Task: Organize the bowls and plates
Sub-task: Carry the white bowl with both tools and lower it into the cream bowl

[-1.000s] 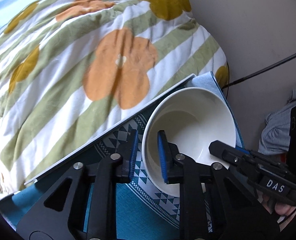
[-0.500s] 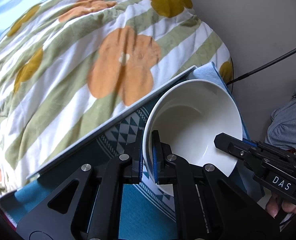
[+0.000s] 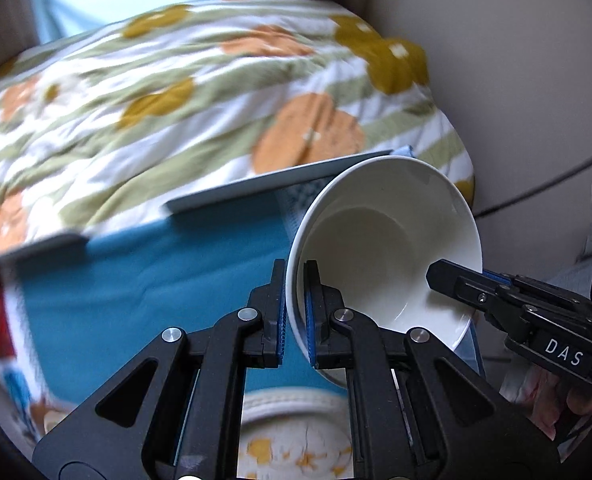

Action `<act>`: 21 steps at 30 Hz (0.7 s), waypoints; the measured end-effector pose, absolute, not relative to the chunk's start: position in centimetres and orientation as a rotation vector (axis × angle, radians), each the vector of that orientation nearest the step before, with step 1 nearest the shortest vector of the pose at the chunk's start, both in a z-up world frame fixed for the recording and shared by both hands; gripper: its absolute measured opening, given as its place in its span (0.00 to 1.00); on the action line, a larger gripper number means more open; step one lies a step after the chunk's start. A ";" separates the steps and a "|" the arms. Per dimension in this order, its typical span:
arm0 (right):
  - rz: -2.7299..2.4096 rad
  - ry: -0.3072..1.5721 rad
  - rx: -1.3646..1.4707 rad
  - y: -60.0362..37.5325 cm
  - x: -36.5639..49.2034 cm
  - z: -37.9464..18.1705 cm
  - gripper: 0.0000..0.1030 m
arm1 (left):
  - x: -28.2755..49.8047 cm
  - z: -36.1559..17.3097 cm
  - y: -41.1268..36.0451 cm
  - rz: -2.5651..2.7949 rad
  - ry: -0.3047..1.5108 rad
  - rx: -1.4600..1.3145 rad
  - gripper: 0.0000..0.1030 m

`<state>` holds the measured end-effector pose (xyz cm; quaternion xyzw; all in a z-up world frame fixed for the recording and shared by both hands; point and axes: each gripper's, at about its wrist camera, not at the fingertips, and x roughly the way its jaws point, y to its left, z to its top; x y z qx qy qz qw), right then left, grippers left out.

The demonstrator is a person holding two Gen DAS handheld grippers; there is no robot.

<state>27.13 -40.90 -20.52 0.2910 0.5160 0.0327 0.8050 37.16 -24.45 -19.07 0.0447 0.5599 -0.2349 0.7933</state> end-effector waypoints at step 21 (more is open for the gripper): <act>0.433 1.218 0.424 -13.7 24.2 -20.1 0.13 | 26.4 -17.1 6.1 -0.172 1.214 -0.065 0.06</act>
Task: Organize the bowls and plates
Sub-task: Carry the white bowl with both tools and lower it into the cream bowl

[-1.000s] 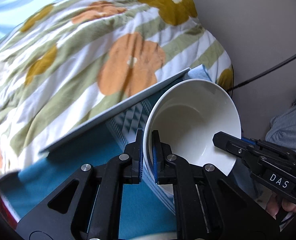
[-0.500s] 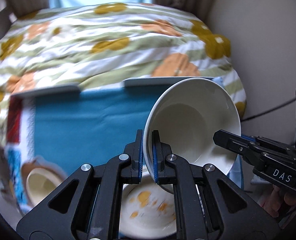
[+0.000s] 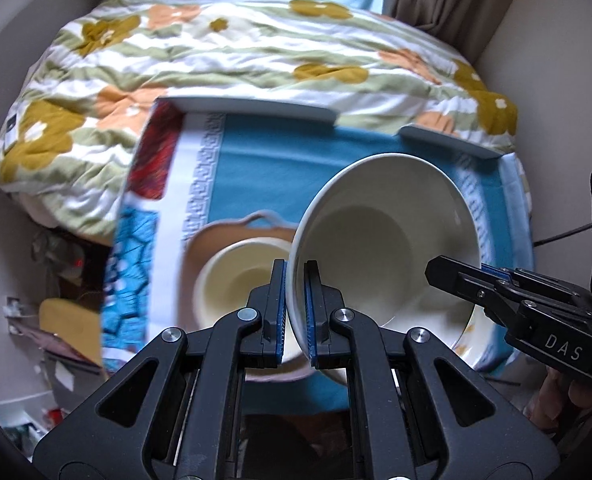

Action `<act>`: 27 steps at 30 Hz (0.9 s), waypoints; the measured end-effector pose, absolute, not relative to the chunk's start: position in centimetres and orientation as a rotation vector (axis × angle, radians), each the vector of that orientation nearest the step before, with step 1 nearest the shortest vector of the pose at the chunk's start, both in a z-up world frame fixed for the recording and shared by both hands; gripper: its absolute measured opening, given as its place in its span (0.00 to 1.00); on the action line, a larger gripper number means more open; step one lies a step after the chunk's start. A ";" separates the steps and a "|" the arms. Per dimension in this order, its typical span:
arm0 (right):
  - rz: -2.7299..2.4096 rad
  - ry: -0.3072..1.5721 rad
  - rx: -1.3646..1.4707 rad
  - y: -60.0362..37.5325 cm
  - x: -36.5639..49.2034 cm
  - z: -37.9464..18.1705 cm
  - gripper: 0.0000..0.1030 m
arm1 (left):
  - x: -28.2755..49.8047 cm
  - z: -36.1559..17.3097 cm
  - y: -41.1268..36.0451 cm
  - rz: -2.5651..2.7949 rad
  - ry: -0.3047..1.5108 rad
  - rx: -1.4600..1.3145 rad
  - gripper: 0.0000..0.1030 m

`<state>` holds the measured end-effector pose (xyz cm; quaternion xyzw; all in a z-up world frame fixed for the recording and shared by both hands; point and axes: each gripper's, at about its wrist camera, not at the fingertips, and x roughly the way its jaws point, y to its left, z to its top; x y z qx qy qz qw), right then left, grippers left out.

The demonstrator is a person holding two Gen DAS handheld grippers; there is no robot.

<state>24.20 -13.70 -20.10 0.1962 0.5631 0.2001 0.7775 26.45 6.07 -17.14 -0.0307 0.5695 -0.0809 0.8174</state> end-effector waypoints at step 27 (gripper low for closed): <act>0.265 1.327 0.375 -7.8 24.3 -26.8 0.13 | 27.6 -26.1 9.3 -0.253 1.332 0.085 0.07</act>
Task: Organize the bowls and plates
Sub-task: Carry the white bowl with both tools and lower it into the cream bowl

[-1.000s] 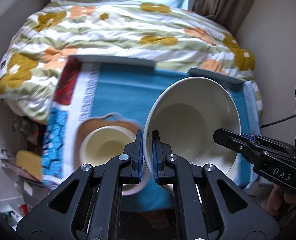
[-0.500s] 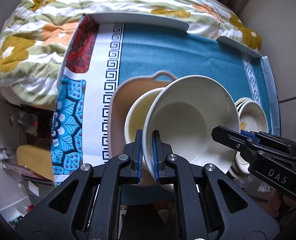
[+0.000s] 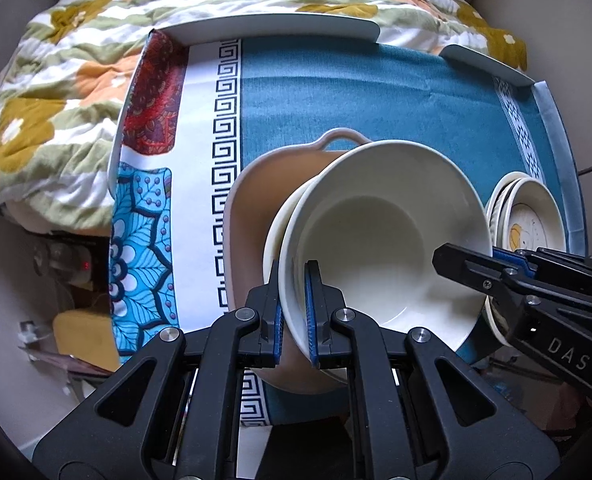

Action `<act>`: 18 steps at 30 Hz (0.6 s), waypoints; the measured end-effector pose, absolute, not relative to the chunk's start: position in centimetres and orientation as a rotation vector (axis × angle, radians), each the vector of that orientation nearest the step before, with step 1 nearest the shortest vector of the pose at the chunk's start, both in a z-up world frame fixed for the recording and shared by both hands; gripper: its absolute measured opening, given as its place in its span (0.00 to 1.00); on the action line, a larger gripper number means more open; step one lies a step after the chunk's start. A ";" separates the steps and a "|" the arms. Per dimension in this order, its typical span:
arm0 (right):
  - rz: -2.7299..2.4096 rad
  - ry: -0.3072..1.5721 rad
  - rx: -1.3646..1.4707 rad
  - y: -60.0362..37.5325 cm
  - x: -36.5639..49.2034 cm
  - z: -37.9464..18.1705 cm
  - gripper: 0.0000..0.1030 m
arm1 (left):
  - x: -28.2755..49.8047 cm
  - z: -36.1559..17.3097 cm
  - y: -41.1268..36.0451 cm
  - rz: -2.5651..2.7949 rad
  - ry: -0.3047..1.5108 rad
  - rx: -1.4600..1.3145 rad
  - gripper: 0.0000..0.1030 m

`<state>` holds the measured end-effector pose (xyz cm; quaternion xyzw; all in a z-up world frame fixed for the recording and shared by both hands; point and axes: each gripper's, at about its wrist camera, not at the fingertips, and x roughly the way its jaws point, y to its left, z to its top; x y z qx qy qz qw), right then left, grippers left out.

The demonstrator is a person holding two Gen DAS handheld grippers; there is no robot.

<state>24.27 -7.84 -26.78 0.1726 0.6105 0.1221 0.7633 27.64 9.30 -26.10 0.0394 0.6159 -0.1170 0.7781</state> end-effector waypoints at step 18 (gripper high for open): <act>0.261 1.322 0.361 -7.8 24.1 -26.7 0.13 | 27.4 -26.0 7.8 -0.178 1.289 0.280 0.07</act>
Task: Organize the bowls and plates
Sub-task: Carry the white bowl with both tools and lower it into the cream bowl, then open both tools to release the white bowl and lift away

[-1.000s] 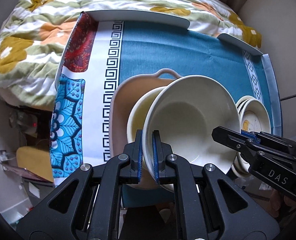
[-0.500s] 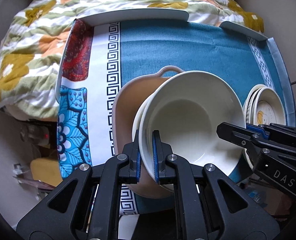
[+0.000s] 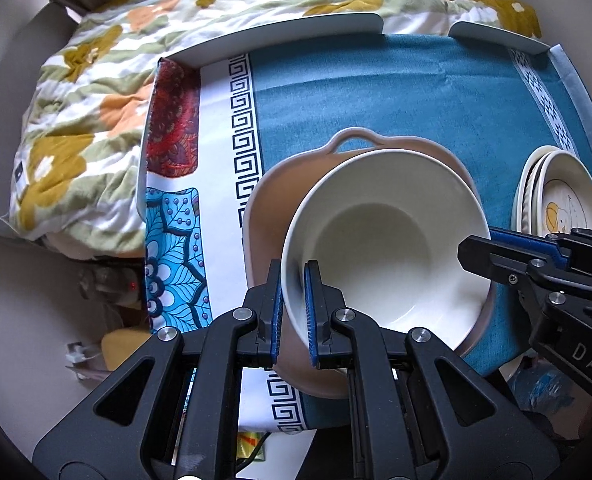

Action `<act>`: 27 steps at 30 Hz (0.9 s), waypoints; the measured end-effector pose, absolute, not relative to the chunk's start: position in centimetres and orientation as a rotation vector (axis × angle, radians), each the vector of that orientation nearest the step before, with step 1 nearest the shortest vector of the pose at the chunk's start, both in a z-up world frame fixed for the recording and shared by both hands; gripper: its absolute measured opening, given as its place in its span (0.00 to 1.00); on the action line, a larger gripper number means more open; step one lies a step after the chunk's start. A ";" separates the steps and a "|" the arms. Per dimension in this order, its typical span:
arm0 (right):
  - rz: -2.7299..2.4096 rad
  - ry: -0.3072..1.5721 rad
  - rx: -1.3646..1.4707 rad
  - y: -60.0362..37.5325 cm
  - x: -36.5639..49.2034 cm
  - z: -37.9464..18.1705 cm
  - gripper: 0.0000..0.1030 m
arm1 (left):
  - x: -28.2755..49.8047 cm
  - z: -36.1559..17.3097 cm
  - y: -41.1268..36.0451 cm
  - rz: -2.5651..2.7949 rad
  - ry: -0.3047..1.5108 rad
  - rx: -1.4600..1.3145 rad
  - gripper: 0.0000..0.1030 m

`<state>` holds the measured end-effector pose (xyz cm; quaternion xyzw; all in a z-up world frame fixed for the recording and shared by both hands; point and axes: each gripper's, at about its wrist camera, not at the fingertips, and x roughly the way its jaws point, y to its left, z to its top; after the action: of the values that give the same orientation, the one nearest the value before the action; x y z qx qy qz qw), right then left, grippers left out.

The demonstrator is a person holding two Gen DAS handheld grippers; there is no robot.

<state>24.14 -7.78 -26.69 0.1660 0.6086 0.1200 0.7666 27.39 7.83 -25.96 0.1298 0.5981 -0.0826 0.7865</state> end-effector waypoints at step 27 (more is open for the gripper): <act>0.259 1.074 0.363 -9.7 19.5 -18.4 0.23 | 22.7 -16.6 10.1 -0.280 1.077 0.103 0.59</act>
<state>19.49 -9.70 -18.43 0.1715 0.5072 0.1223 0.8357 22.70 10.09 -16.62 0.0487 0.5107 -0.1328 0.8480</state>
